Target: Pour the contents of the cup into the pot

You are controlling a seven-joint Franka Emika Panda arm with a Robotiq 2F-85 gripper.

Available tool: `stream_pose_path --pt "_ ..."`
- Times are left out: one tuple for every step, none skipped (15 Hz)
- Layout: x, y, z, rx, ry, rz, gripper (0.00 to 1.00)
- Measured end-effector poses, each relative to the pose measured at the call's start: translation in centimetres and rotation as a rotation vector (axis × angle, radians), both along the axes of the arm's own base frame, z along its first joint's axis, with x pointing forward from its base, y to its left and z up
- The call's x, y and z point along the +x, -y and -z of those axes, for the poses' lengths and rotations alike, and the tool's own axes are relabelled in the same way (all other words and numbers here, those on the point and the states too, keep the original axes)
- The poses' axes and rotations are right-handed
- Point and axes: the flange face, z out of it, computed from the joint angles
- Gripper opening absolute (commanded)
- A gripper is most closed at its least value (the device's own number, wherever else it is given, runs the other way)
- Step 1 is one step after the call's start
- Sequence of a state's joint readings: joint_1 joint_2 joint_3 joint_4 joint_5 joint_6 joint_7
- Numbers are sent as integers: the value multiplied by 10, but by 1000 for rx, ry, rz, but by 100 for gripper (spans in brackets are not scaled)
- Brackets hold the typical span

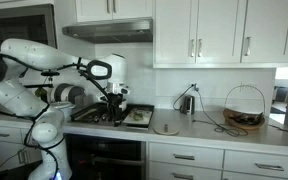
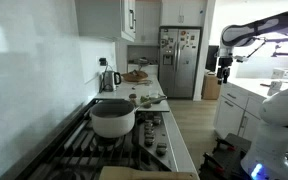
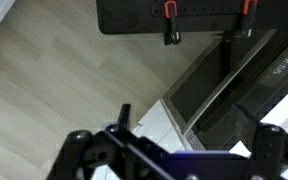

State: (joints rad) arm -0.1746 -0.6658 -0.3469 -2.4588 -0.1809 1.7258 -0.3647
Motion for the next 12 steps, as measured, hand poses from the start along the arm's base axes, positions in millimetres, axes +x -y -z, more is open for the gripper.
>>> stream_pose_path --pt "0 0 0 0 0 0 100" --pt "0 0 0 0 0 0 100" --pt "0 0 0 0 0 0 100" --pt "0 0 0 0 0 0 100" --pt "0 0 0 0 0 0 100" --pt "0 0 0 0 0 0 100" --pt "0 0 0 0 0 0 100" --pt "0 0 0 0 0 0 100" --pt "0 0 0 0 0 0 100" --pt "1 0 -1 -3 8 -2 100" --pt "3 1 -2 -10 28 -10 100" --pt "6 2 -4 -18 63 -26 100"
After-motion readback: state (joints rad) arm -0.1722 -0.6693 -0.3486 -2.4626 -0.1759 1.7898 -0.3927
